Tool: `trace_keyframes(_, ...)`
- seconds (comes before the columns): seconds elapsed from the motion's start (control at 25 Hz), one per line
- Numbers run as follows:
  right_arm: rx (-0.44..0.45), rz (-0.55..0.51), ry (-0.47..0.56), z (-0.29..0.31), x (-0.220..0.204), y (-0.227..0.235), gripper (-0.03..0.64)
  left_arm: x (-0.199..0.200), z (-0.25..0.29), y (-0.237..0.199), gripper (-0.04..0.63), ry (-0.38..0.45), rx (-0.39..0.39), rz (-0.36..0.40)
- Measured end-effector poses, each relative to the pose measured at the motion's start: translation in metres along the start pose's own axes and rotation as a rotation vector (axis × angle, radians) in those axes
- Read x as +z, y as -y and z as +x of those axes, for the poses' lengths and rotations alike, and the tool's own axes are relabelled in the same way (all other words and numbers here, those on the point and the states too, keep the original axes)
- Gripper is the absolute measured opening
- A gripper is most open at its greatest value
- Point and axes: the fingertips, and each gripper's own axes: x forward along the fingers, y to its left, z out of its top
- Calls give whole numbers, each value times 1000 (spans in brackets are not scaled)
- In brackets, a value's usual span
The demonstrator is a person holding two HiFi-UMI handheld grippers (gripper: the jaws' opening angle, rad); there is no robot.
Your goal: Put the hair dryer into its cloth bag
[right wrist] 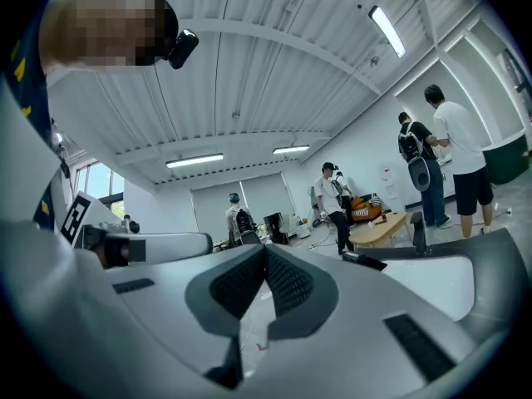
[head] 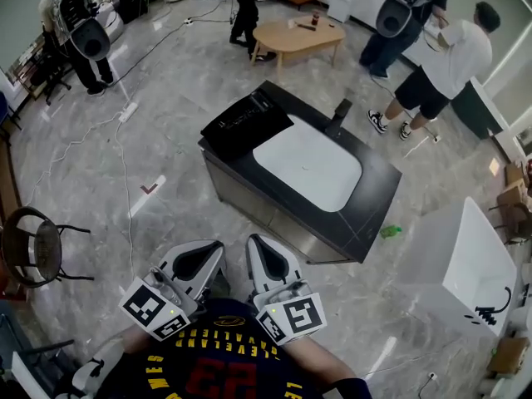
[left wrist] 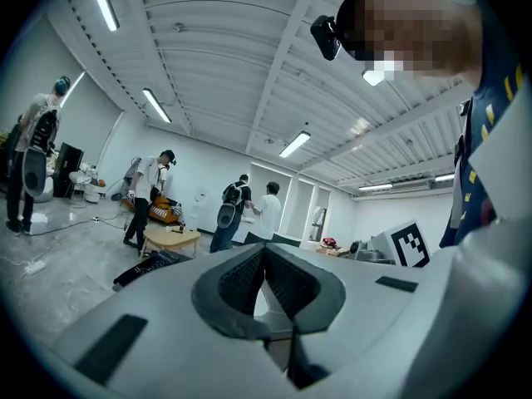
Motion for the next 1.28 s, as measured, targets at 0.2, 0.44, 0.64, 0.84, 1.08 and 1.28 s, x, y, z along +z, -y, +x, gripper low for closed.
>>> trace_keyframes(0.2, -67, -17, -8, 50, 3, 10, 8, 12, 19, -49, 3, -6, -74, -17)
trace_keyframes(0.44, -106, 9, -74, 111, -17, 12, 8, 10, 25, -119, 3, -18, -94, -94)
trace_keyframes(0.64, -125, -2, -126, 141, -24, 7, 8, 13, 22, -151, 3, -18, -94, -91)
trace_keyframes(0.84, -125, -9, -162, 163, -32, 9, 8, 9, 28, -171, 3, -16, -104, -129)
trace_keyframes(1.08, -93, 26, -170, 188, -37, 24, 8, 9, 40, -191, 3, -28, -70, -113)
trace_keyframes(1.28, -25, 45, -159, 219, -35, 34, 8, 17, 53, -214, 3, -27, -2, -78)
